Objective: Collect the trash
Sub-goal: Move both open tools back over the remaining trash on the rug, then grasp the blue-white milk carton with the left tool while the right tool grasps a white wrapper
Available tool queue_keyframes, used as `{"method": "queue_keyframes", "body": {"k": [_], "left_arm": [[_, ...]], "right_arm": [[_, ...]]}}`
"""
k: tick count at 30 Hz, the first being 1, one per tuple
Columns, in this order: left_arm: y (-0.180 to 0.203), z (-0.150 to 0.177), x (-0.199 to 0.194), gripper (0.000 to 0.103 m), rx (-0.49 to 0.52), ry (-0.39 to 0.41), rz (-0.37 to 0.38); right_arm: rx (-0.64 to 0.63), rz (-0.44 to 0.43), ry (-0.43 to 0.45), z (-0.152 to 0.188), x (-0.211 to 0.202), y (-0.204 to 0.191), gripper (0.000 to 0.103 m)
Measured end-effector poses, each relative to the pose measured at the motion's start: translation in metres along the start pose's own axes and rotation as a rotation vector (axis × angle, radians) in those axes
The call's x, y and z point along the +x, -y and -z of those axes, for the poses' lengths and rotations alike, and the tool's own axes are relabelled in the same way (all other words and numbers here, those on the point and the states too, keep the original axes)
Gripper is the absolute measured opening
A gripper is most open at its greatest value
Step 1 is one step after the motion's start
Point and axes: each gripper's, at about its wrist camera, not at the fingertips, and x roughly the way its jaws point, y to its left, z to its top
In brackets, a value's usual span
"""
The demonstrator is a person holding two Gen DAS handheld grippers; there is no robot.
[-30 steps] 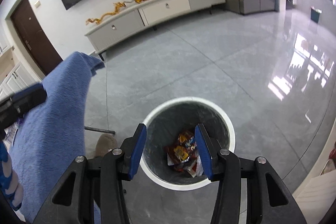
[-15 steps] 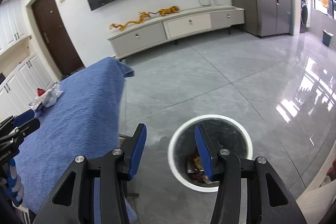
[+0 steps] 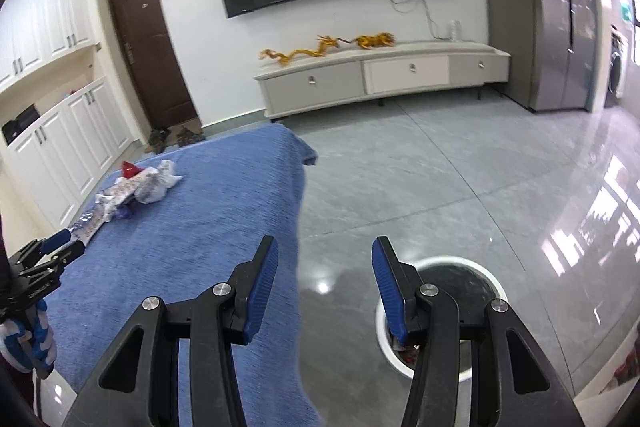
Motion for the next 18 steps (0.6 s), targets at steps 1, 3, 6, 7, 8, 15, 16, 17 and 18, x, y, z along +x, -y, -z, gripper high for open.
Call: {"method": "queue_keyframes", "body": {"k": [1,3,6,7,8,15,16,17,18], "left_arm": [[-0.008,0.001,-0.002,0.065,-0.009,0.0,-0.013],[-0.032,0.001,-0.003,0.069,-0.026,0.008,-0.052],[-0.066,-0.002,-0.001,0.072,-0.059,0.002,-0.079],[-0.077,-0.003,0.0,0.072,-0.071,-0.002,-0.085],[-0.089,-0.004,0.002,0.073,-0.08,-0.008,-0.091],[-0.149,-0.015,0.043,0.074,-0.095,-0.139,-0.095],[-0.153,-0.016,0.051,0.074,-0.093,-0.158,-0.104],[-0.157,-0.016,0.063,0.074,-0.089,-0.182,-0.108],[-0.16,-0.016,0.07,0.074,-0.085,-0.195,-0.107]], "right_arm": [[-0.019,-0.012,0.003,-0.005,0.001,-0.009,0.048],[-0.044,-0.036,0.005,-0.014,0.005,-0.024,0.048],[-0.089,-0.063,-0.002,-0.026,0.012,-0.047,0.048],[-0.104,-0.073,-0.005,-0.029,0.015,-0.055,0.048],[-0.121,-0.086,-0.011,-0.033,0.02,-0.063,0.048],[-0.184,-0.194,-0.06,-0.058,0.067,-0.117,0.048],[-0.189,-0.207,-0.069,-0.061,0.075,-0.125,0.048],[-0.191,-0.218,-0.078,-0.063,0.083,-0.132,0.048],[-0.193,-0.236,-0.093,-0.066,0.094,-0.14,0.048]]}}
